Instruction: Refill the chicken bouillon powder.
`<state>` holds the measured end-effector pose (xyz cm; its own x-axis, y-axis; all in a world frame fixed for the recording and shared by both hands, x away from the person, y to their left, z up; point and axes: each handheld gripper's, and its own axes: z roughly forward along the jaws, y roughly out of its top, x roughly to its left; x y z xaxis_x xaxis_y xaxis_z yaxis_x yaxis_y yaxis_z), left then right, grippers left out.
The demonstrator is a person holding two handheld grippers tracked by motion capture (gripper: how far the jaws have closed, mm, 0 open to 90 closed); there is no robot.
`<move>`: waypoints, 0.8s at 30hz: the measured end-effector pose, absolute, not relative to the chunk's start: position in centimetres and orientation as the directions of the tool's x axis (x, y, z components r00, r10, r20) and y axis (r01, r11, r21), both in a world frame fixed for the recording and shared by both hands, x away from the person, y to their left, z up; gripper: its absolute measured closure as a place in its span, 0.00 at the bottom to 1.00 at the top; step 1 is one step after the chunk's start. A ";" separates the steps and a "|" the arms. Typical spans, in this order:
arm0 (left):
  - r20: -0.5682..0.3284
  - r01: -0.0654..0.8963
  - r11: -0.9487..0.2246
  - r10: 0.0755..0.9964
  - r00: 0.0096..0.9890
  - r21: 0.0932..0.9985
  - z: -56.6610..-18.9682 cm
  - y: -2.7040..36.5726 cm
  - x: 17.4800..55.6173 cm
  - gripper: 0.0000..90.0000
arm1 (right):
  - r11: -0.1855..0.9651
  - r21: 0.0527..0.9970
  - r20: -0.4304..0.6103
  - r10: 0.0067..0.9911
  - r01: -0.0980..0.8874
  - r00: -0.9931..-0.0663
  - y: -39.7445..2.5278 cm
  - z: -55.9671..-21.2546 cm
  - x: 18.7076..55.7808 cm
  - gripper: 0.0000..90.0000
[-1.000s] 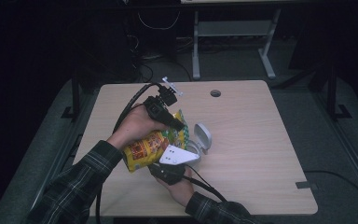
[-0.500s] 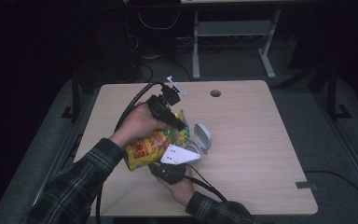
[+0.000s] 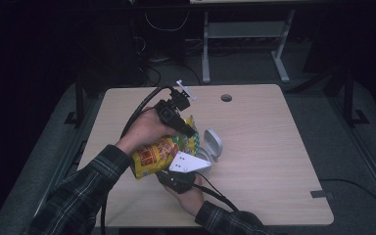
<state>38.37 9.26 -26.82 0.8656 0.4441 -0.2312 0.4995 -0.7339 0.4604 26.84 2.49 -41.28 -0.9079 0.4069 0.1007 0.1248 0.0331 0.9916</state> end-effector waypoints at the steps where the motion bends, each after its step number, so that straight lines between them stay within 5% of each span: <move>1: -0.231 0.499 -0.733 0.444 0.866 0.462 -26.8 9.3 38.4 1.00 | 0.035 0.992 0.098 0.407 0.123 -0.908 2.5 -41.3 26.8 1.00; 24: -0.231 0.503 -0.728 0.449 0.863 0.466 -27.0 9.5 38.5 1.00 | 0.041 0.991 0.099 0.403 0.126 -0.910 2.6 -41.4 26.9 1.00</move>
<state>38.47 9.51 -27.00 0.8633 0.4486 -0.2312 0.5030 -0.7279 0.4659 26.94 2.59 -41.37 -0.9100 0.4026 0.0986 0.1255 0.0410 0.9912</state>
